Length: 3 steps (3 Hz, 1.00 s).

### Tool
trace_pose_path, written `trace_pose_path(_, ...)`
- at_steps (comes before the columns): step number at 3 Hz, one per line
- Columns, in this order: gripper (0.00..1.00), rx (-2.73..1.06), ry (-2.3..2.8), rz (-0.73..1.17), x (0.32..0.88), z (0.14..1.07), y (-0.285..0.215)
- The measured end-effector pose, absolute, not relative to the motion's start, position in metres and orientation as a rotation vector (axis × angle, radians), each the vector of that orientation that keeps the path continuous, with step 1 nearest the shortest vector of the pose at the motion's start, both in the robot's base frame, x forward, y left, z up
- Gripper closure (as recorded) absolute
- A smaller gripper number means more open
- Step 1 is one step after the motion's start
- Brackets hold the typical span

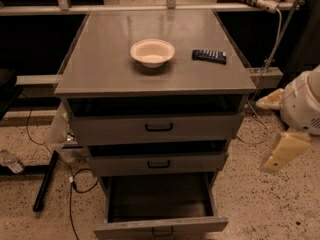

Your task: Close bottom drawer

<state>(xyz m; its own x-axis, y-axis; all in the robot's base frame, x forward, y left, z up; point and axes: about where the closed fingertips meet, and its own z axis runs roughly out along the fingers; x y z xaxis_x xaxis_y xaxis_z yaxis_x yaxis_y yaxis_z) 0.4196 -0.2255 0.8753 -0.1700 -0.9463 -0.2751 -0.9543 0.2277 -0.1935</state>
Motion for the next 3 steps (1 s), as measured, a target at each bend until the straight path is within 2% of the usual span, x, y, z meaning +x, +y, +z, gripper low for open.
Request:
trace_pose_path(2,0.65,-1.762,1.980,0.154,0.407,0.787,-0.219)
trace_pose_path(3,0.88,-1.774,1.962,0.145,0.408,0.787,-0.218)
